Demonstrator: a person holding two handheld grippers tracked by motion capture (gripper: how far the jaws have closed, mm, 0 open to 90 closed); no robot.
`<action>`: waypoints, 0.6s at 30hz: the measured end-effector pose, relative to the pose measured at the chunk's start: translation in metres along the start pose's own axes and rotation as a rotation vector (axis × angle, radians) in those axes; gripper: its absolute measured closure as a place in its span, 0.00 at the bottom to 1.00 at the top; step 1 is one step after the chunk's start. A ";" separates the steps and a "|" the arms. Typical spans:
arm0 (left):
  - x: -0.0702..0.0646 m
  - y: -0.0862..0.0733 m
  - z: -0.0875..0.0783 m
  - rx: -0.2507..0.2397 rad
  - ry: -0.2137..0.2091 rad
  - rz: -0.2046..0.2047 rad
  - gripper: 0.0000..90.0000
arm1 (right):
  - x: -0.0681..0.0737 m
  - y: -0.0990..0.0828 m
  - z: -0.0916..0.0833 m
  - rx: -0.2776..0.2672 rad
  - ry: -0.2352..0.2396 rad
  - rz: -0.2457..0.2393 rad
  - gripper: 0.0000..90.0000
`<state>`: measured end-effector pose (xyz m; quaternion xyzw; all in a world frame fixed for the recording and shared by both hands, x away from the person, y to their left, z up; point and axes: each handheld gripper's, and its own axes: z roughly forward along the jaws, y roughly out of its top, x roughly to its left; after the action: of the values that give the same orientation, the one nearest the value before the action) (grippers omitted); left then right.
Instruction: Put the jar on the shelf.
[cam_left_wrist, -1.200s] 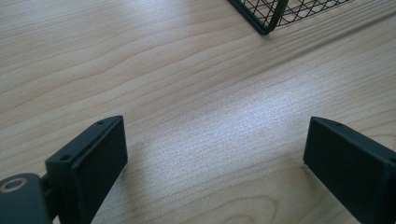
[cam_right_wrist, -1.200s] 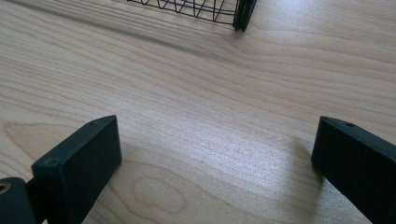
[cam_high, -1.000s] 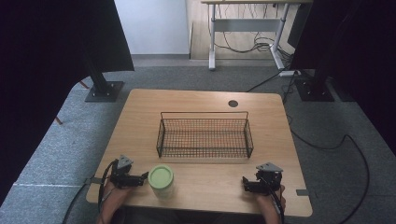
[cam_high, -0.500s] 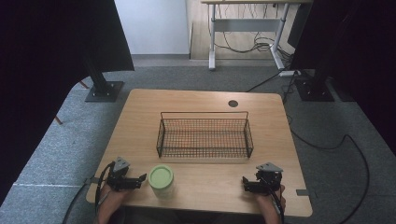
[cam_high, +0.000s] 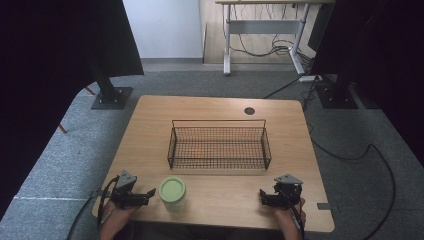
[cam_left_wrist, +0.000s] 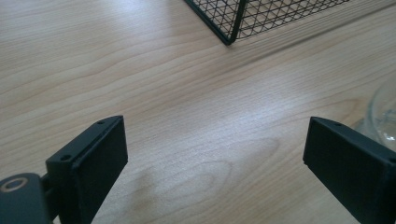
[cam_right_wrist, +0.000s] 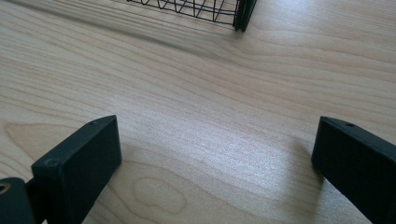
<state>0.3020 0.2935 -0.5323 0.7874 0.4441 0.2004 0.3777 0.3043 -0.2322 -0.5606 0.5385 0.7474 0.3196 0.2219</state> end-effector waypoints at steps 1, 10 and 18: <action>-0.001 0.000 -0.001 0.000 -0.001 0.005 0.07 | 0.000 0.000 0.000 0.000 0.000 0.000 0.01; -0.009 0.001 -0.011 -0.022 -0.007 0.040 0.07 | 0.000 0.000 0.000 0.000 0.001 -0.001 0.01; -0.017 0.001 -0.021 -0.039 -0.031 0.064 0.07 | 0.000 0.000 0.000 0.000 0.002 -0.002 0.01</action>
<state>0.2799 0.2870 -0.5183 0.7967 0.4090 0.2086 0.3930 0.3042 -0.2321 -0.5606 0.5372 0.7483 0.3200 0.2214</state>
